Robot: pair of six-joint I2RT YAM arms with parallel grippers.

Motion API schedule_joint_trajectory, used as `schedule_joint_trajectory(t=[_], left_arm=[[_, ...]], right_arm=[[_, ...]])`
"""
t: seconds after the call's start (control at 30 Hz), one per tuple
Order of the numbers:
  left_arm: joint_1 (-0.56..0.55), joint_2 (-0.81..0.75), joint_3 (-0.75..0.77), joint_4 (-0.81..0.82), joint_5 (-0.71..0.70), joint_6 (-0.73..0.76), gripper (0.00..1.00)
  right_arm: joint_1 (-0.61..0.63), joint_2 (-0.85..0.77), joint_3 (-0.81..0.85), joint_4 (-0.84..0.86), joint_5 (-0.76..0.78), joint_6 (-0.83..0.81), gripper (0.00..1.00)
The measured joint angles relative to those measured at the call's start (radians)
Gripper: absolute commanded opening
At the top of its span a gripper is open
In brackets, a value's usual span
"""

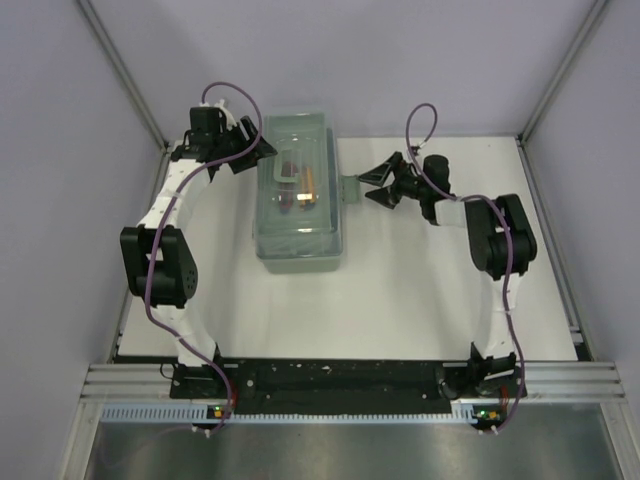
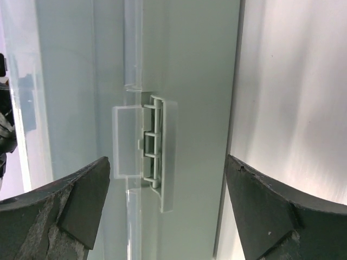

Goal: Pack the tool kit

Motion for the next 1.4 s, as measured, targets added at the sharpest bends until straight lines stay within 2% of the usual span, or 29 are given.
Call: schedule_joint_trajectory(t=[0.2,0.5,0.67,0.8,1.03,1.27,1.4], left_arm=[[0.0,0.0,0.001,-0.001,0.0,0.0,0.68],[0.001,0.0,0.002,0.0,0.0,-0.001,0.68],[0.001,0.003,0.002,0.005,0.001,-0.008,0.68],[0.0,0.008,0.002,0.014,0.002,-0.009,0.68],[-0.015,0.013,0.009,0.013,-0.037,-0.04,0.68],[-0.038,0.013,0.009,0.014,-0.117,-0.096,0.68],[-0.043,0.013,0.009,0.018,-0.138,-0.113,0.68]], right_arm=[[0.033,0.109,0.068,0.106,-0.058,0.08,0.88],[0.1,0.197,0.127,0.427,-0.101,0.375,0.9],[0.099,0.225,0.121,0.511,-0.088,0.498,0.86],[0.099,0.214,0.121,0.455,-0.087,0.5,0.83],[0.099,0.135,0.121,0.203,-0.101,0.426,0.79],[0.098,0.031,0.141,-0.127,-0.096,0.245,0.78],[0.098,0.008,0.157,-0.23,-0.093,0.187,0.76]])
